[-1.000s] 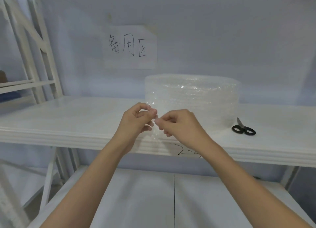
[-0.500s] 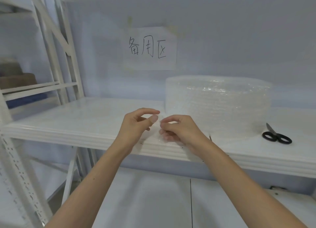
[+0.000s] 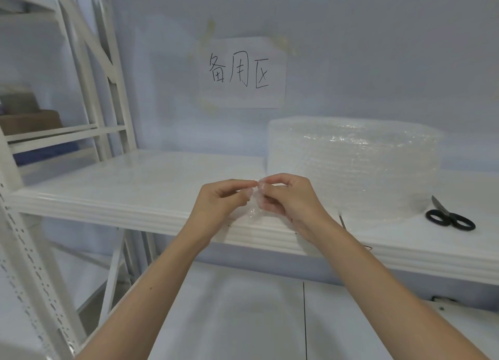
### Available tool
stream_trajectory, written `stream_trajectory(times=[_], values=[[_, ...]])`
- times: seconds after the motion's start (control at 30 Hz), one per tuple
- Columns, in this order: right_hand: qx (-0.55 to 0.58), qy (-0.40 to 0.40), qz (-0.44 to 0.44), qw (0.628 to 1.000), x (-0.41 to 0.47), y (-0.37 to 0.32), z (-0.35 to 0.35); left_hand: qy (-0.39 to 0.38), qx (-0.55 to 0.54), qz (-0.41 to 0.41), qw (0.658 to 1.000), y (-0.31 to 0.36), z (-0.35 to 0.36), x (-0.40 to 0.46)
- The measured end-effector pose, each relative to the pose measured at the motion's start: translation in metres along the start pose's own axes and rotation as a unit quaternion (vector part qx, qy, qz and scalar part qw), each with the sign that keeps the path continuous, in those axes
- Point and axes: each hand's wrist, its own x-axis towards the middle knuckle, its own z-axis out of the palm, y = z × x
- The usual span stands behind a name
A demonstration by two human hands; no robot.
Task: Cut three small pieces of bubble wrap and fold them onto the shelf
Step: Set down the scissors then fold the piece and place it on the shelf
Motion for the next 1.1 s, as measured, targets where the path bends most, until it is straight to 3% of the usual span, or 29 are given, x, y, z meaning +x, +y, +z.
stream_trajectory(times=[0.47, 0.63, 0.93, 1.1], values=[[-0.005, 0.010, -0.007, 1.000, 0.003, 0.003, 0.002, -0.023, 0.014, -0.009, 1.000, 0.000, -0.002, -0.004], [-0.015, 0.011, -0.013, 1.000, 0.004, 0.004, 0.002, -0.032, -0.039, -0.022, 0.998, 0.007, 0.001, -0.005], [0.040, -0.008, 0.031, 0.999, 0.007, 0.000, 0.004, 0.015, 0.030, -0.048, 0.998, 0.001, 0.002, -0.001], [-0.018, -0.013, 0.007, 1.000, 0.013, 0.002, 0.006, 0.009, 0.029, -0.036, 0.999, 0.000, -0.002, 0.000]])
